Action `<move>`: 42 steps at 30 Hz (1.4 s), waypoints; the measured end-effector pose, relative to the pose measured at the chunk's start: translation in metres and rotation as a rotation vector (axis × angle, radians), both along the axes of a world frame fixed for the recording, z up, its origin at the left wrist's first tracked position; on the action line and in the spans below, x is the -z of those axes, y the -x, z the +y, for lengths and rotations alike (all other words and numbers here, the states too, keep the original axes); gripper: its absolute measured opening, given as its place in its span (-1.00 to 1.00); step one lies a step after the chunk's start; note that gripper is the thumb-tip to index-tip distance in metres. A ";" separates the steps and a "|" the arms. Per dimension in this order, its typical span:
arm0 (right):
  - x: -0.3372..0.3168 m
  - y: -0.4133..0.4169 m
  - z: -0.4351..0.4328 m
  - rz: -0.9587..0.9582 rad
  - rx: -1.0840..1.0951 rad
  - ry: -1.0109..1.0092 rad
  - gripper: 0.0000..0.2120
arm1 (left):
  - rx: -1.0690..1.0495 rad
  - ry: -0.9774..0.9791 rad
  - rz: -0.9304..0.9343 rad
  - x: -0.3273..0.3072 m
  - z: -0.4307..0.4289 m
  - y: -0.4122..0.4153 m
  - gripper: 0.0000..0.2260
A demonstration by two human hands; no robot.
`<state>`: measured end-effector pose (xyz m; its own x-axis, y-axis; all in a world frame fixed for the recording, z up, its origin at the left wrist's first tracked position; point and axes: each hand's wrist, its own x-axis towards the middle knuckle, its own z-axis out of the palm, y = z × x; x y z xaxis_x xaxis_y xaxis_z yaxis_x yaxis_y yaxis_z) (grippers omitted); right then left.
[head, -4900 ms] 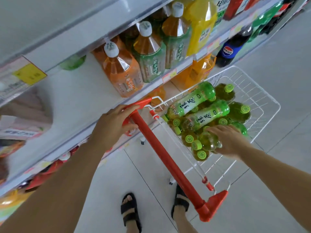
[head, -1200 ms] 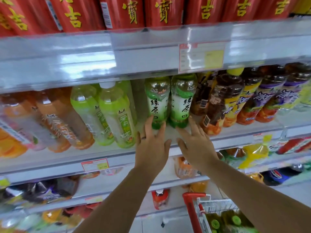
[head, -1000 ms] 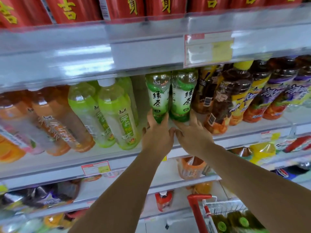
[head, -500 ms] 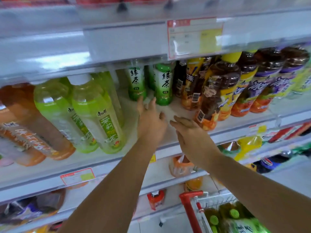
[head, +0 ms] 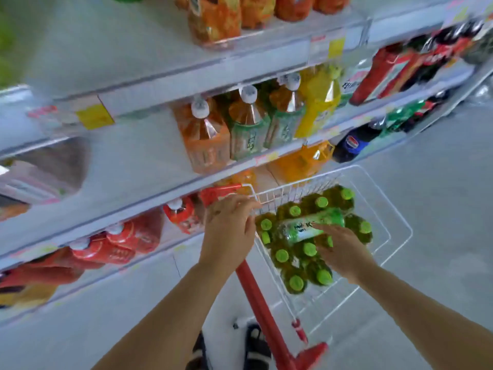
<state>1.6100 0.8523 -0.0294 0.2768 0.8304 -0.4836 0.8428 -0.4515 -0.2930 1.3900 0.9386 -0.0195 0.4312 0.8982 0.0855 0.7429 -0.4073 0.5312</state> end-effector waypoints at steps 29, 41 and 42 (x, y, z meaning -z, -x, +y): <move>-0.061 -0.001 0.022 0.026 0.032 -0.346 -0.37 | -0.107 0.404 -0.400 -0.034 -0.013 -0.003 -0.71; -0.225 0.133 0.085 0.336 -0.329 -0.752 -0.39 | -0.449 0.325 -1.027 -0.206 0.004 0.038 -0.21; -0.233 0.137 0.092 0.378 -0.393 -0.742 -0.41 | -0.456 0.272 -1.042 -0.212 0.007 0.047 -0.24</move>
